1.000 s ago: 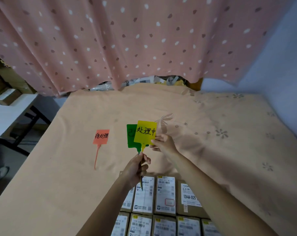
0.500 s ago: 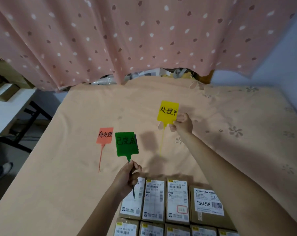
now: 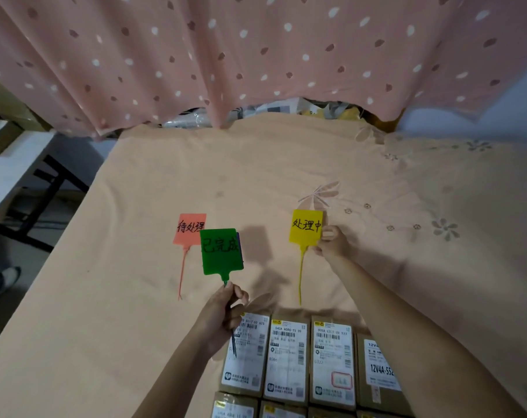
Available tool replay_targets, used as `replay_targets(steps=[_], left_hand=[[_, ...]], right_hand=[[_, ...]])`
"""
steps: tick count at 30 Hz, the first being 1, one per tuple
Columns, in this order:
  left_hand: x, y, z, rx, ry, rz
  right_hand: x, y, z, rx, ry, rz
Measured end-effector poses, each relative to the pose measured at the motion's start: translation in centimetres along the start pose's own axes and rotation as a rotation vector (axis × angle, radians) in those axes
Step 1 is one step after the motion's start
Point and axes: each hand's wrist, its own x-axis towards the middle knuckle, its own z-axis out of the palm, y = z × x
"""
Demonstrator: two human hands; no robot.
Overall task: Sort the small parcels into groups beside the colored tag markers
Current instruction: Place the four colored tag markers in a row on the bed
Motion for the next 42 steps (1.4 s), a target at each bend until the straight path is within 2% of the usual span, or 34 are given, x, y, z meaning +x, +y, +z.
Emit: replay_targets(steps=[15,21,25,28,32,33,34,38,42], left_hand=[[0.0,-0.3,-0.5,-0.037,-0.026,-0.022],[-0.2,-0.6,-0.9,-0.018,-0.05,-0.013],[-0.7,-0.8,0.1,0.005,-0.085,-0.008],[-0.9,-0.7,1.6,0.027,-0.121,-0.01],[-1.1,-1.3,4.9,-0.011,-0.226,-0.083],[-1.2,-1.7,5.9,0.002,-0.247,-0.098],[-1.3,-2.0,7.0,0.025,-0.264,-0.108],[-2.5,-3.7,11.2,0.065,-0.309,-0.11],[-2.7,-5.9,14.3,0.089,-0.308,-0.099]], right_hand=[[2.7,-0.2,0.3,-0.083,0.003,-0.016],[4.0,1.0,0.1,-0.313,0.01,-0.064],[0.7,-0.2,-1.2,-0.401,0.023,-0.099],[-4.3,-2.2,-1.9,-0.283,0.031,-0.144],[-13.3,-4.7,-2.0,-0.055,-0.35,-0.068],[-15.0,-4.9,-2.2,-0.009,-0.393,-0.055],[-16.1,-4.8,-2.6,0.051,-0.393,-0.053],[-17.5,-4.4,-6.0,0.286,-0.195,-0.041],[-17.0,-3.9,-10.3,0.333,-0.172,-0.025]])
